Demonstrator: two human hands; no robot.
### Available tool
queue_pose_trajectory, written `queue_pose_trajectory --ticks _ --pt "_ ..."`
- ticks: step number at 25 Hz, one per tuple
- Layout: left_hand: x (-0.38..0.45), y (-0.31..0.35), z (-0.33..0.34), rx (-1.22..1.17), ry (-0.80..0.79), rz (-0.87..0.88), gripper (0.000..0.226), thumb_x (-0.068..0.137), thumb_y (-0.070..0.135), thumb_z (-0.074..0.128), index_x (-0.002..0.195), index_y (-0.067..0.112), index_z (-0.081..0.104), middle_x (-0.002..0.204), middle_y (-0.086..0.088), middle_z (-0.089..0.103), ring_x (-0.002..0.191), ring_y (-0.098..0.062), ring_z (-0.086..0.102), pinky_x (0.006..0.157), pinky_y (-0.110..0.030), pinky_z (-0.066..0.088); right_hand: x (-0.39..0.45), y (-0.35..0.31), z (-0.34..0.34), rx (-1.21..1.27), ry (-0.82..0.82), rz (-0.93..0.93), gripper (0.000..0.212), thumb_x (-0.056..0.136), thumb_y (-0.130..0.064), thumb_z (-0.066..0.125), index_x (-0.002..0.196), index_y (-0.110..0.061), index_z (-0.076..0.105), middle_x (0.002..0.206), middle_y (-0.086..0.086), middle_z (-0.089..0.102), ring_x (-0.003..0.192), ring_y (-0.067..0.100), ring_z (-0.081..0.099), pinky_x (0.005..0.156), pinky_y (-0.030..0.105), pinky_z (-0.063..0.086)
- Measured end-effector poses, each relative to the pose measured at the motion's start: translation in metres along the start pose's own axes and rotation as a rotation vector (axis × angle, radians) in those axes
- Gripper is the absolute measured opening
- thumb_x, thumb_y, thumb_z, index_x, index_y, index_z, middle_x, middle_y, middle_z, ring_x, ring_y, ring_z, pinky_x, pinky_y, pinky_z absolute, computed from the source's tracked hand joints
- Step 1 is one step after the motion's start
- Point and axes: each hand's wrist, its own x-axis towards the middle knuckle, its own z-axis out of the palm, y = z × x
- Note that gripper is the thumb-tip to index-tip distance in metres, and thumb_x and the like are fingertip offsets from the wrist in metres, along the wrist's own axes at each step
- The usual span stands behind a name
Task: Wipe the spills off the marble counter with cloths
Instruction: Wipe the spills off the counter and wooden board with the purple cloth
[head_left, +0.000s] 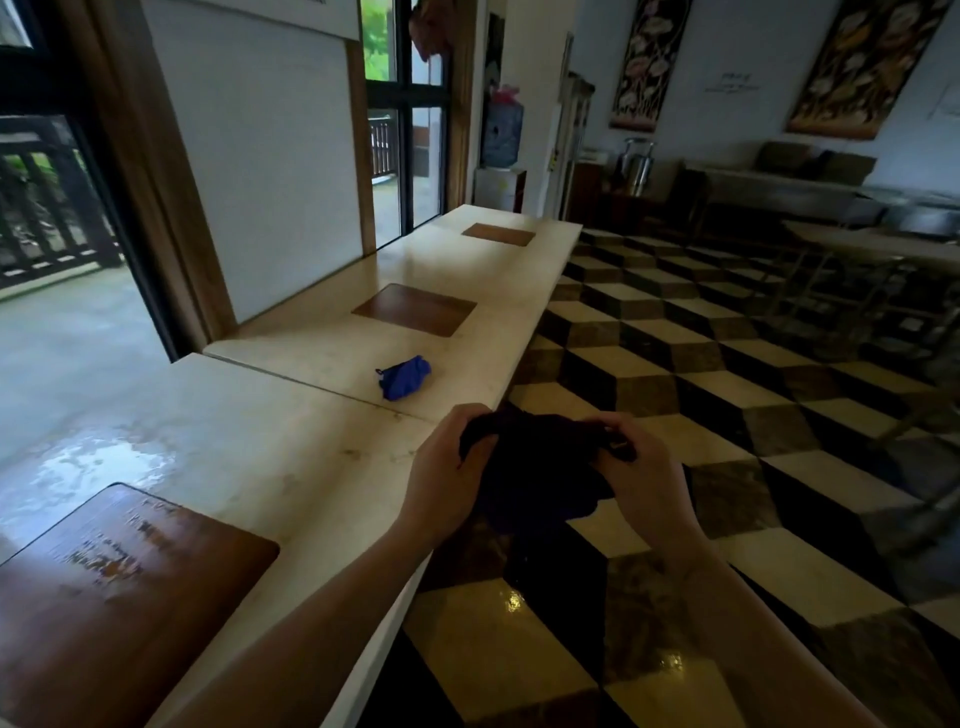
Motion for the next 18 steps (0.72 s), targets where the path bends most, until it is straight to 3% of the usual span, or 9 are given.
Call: queue_pose_trajectory --ticks 7,10,12,16,18 --pt "0.097 -0.048 0.05 0.019 -0.012 -0.038 0.019 0.1 0.02 0.056 0.112 0.034 0.057 0.106 0.022 0.062 0.1 0.0 0.059 0.083 -0.026 0.051 0.107 0.054 -0.016 -0.013 -0.009 0.032 0.023 0.095 -0.013 0.062 0.103 -0.034 0.067 0.105 -0.008 0.07 0.094 0.004 0.066 0.075 0.023 0.056" --pt "0.135 -0.07 0.078 0.044 0.006 -0.071 0.02 0.1 0.022 0.054 0.11 0.04 0.056 0.105 0.027 0.061 0.101 0.001 0.059 0.085 -0.031 0.052 0.156 0.081 -0.025 -0.037 -0.036 0.029 0.026 0.095 -0.014 0.062 0.101 -0.039 0.067 0.102 -0.013 0.069 0.091 0.0 0.065 0.072 0.019 0.055" --pt "0.16 -0.078 0.096 0.089 0.011 -0.108 0.025 0.101 0.022 0.053 0.106 0.047 0.054 0.104 0.031 0.059 0.101 0.003 0.058 0.086 -0.03 0.052 0.19 0.098 -0.034 -0.03 -0.068 0.03 0.028 0.094 -0.015 0.063 0.1 -0.042 0.066 0.099 -0.012 0.07 0.088 0.003 0.066 0.074 0.026 0.059" --pt "0.203 -0.096 0.115 0.186 0.061 -0.186 0.017 0.103 0.026 0.05 0.111 0.04 0.053 0.103 0.027 0.059 0.1 -0.002 0.06 0.087 -0.037 0.055 0.253 0.123 -0.036 -0.002 -0.178 0.066 0.027 0.095 -0.02 0.063 0.096 -0.047 0.064 0.099 -0.01 0.069 0.087 0.009 0.068 0.067 0.033 0.062" --pt "0.218 -0.107 0.118 0.218 0.085 -0.235 0.016 0.103 0.028 0.048 0.113 0.041 0.051 0.103 0.025 0.059 0.1 -0.006 0.061 0.086 -0.039 0.055 0.279 0.136 -0.029 -0.014 -0.233 0.051 0.022 0.095 -0.02 0.063 0.101 -0.041 0.065 0.098 -0.011 0.069 0.089 0.007 0.067 0.067 0.025 0.059"
